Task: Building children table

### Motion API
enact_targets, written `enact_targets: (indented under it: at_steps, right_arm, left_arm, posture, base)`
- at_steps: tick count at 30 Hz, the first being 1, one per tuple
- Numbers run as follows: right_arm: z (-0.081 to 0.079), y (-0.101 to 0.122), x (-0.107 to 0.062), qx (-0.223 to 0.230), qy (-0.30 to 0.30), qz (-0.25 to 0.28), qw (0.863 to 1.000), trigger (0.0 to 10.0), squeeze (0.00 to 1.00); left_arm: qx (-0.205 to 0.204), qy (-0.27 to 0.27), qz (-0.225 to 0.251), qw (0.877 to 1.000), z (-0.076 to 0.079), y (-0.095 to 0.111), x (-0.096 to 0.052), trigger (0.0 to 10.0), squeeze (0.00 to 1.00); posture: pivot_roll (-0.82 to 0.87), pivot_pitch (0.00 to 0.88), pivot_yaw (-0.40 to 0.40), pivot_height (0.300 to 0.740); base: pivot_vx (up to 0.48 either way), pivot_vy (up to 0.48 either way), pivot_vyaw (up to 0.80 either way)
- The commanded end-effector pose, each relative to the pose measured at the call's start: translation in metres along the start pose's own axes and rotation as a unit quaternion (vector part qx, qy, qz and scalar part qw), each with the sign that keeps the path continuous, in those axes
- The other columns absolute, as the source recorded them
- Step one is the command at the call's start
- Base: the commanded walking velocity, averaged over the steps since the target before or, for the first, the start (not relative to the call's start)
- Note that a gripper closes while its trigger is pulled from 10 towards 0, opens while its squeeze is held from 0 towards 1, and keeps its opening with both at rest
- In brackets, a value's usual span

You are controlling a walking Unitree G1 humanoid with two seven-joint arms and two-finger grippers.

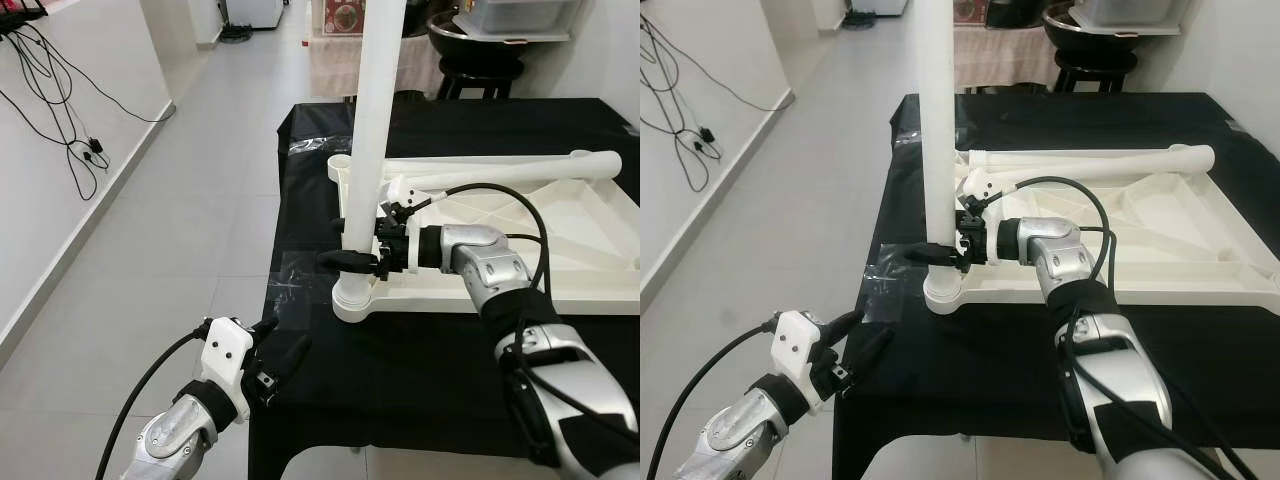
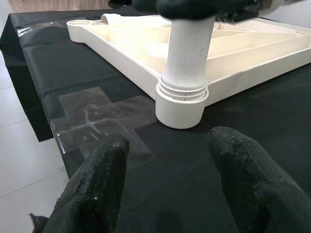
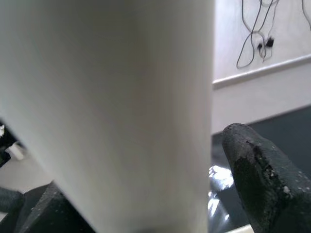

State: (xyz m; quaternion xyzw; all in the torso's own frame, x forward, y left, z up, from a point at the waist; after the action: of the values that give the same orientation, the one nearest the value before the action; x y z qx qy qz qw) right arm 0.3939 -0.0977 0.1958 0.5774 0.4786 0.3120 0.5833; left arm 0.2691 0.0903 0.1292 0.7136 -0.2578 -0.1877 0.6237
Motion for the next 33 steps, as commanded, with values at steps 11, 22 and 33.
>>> enact_targets:
  at_steps: [11, 22, 33]
  right_arm:
    - [0.002, -0.038, -0.041, -0.004, -0.061, 0.014, 0.998, 0.0, 0.0]
    - [-0.023, -0.064, -0.022, 0.017, -0.395, 0.093, 0.914, 0.0, 0.0]
    - [-0.02, -0.07, -0.009, 0.053, -0.354, 0.068, 0.931, 10.0, 0.0]
  left_arm:
    - [0.006, 0.003, -0.006, 1.0, -0.005, 0.001, 0.001, 10.0, 0.0]
    - [0.013, 0.008, -0.002, 1.0, -0.019, 0.002, 0.0, 10.0, 0.0]
    - [0.021, 0.017, 0.006, 1.0, -0.022, 0.005, 0.007, 10.0, 0.0]
  posture:
    - [-0.11, 0.143, 0.046, 0.74]
    - [-0.17, 0.139, 0.081, 0.74]
    - [-0.13, 0.134, 0.053, 0.74]
  base:
    - [0.0, 0.0, 0.0]
    - [0.0, 0.0, 0.0]
    - [0.0, 0.0, 0.0]
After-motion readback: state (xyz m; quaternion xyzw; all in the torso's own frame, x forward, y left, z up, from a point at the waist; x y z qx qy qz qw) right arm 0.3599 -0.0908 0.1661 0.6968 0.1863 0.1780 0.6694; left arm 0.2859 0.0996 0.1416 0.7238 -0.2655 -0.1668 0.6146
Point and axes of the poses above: a point about 5 cm out from each wrist's last joint towards the gripper, its own x axis pointing out of the wrist towards the gripper, its own y axis along the axis of the wrist's last joint, z = x × y, the point moved 5 cm from there along x, pointing out of the wrist towards the gripper, and after that the axes turned 9 degrees about x, right-handed, at the moved point
